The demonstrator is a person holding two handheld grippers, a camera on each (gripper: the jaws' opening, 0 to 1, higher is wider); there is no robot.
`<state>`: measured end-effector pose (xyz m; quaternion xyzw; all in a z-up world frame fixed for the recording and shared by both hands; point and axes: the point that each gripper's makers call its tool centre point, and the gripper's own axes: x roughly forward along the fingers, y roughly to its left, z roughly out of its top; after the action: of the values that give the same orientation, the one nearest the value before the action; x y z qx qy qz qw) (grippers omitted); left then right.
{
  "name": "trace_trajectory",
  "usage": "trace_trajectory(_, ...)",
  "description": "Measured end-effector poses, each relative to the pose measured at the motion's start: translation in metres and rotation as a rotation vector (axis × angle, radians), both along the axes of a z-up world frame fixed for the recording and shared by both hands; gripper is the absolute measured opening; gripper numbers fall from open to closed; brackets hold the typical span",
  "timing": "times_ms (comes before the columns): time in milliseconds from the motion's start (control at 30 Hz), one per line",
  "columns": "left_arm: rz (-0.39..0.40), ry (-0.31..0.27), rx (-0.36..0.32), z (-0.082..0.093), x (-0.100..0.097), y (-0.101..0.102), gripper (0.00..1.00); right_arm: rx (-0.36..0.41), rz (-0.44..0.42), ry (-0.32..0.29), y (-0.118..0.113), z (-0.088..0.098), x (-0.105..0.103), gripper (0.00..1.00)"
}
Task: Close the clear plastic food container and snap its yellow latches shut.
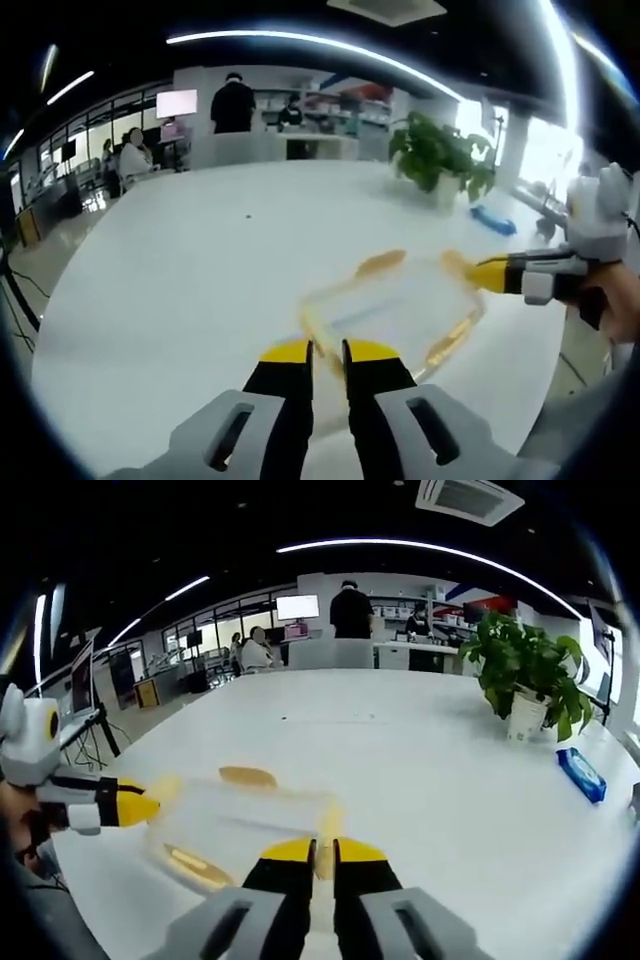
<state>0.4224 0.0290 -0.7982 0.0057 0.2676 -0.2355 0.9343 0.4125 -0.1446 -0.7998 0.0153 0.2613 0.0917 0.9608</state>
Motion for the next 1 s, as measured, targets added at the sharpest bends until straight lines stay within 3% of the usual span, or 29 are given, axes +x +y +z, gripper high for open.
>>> trace_trajectory(300, 0.062, -0.010, -0.017, 0.008, 0.007, 0.016, 0.10, -0.011, -0.039, 0.010, -0.017, -0.003, -0.002, 0.07)
trace_trajectory(400, 0.054, -0.022, 0.013, 0.009, 0.008, 0.018, 0.13, -0.017, -0.022, 0.016, -0.019, -0.004, -0.003, 0.08)
trace_trajectory(533, 0.059, -0.014, -0.009, 0.010, 0.009, 0.018, 0.14, -0.014, -0.013, 0.008, -0.019, -0.001, -0.004, 0.11)
trace_trajectory(933, 0.021, 0.046, -0.116, 0.005, 0.003, -0.005, 0.21, 0.079, 0.055, 0.032, 0.003, -0.006, -0.001, 0.19)
trace_trajectory(1000, 0.019, 0.056, -0.125, 0.003, 0.002, -0.006, 0.22, 0.143, 0.086, 0.034, 0.013, -0.006, 0.001, 0.20)
